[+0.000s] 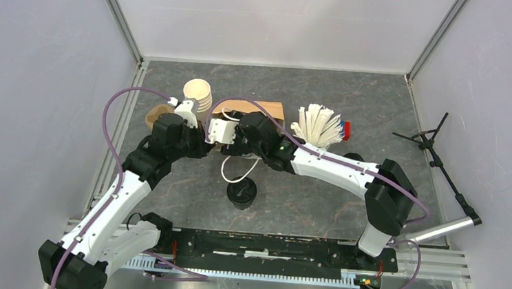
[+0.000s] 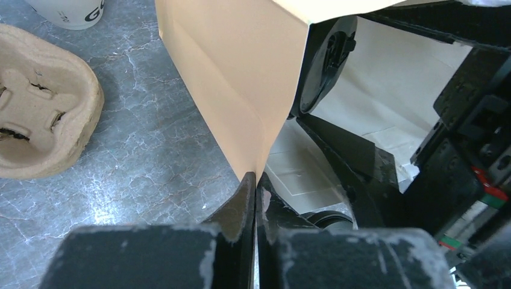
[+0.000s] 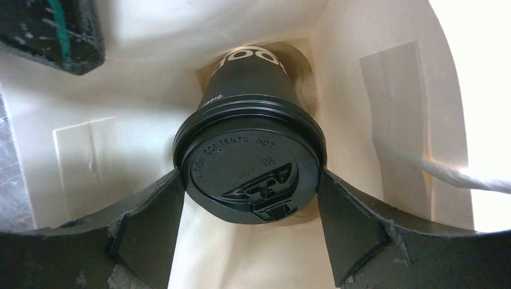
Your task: Pack the takeout coffee
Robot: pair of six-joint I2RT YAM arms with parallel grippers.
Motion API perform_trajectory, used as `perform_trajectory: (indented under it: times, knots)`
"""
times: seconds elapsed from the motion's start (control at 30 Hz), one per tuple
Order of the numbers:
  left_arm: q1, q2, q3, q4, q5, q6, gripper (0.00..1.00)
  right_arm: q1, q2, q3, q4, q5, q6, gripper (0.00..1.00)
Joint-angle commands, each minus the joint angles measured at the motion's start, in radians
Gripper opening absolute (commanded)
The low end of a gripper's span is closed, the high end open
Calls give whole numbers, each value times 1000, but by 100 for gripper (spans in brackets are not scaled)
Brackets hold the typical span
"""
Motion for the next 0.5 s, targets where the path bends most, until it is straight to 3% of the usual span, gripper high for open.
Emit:
perform_trajectory:
  times: [0.0, 0.47]
  knots:
    - [5, -21, 4, 60, 39, 62, 2, -2, 22, 9, 137, 14, 27, 77]
    - [5, -32, -13, 71, 69, 19, 2, -16, 123, 49, 92, 176, 107, 77]
